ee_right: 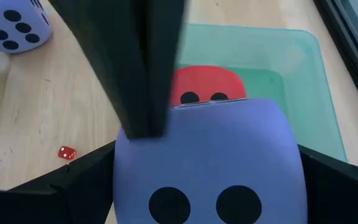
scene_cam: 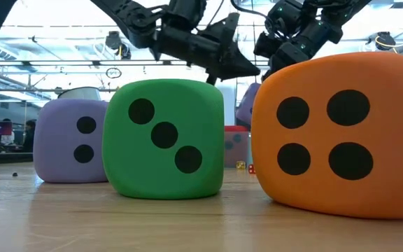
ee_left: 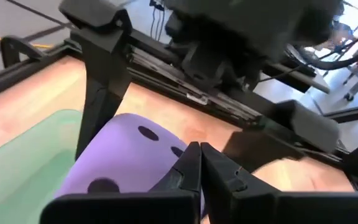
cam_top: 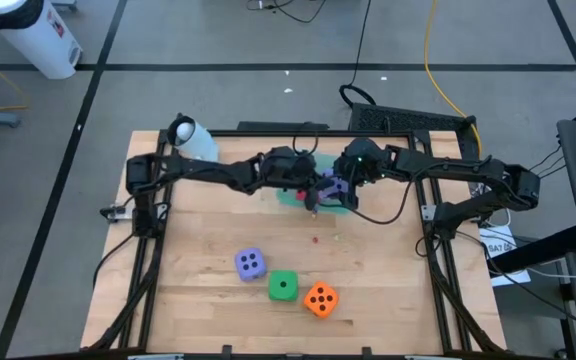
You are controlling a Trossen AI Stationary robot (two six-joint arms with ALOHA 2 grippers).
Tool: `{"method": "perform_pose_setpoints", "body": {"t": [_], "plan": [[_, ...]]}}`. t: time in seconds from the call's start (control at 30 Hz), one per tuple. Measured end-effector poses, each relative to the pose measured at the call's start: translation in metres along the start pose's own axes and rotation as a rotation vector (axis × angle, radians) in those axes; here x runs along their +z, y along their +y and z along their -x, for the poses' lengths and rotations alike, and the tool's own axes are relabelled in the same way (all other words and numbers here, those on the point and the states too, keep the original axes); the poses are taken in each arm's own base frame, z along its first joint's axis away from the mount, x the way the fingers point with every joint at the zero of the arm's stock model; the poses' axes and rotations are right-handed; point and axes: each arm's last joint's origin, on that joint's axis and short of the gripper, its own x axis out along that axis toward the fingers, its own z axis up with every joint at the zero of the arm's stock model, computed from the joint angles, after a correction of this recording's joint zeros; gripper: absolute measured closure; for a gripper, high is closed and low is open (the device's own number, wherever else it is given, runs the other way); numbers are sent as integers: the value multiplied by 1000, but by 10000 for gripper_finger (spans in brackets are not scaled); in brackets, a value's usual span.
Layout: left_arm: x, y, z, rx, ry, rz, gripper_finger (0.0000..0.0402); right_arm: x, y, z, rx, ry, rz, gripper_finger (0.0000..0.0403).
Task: Pick & Place Dice
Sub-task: Put the right large purple die into the blue bin, then put the large orange die into the blue bin
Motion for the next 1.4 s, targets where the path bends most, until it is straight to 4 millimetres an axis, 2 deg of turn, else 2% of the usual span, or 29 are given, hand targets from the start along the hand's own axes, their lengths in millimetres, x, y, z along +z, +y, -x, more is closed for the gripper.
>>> {"method": "perform_pose_setpoints", "body": {"t": [0.3,0.5,0.77,0.87,0.93,1.03,1.17,1.27,1.4], "plan": [[-12,22,-17,-11,52,100,398,-3,-2,0,-10,28,-84,7],[-22,32,-21,-5,96,125,399,-3,-7,4,-16,38,-144,5],[-20,32,-20,-8,91,78,397,-3,-8,4,-20,34,-111,4],[-9,24,-12,-57,79,-5,399,-3,-8,5,-23,32,-108,4],[3,15,-1,-75,65,-53,399,-3,-7,11,-24,32,-108,5],[20,0,27,-77,61,-116,400,-1,-4,24,-28,2,-108,7],[39,-24,83,-32,44,-166,400,4,6,48,-21,-79,-126,8],[40,-43,126,1,90,-183,400,3,22,60,18,-145,-107,8],[29,-69,167,44,177,-203,400,-7,42,64,80,-268,-97,10]]}}
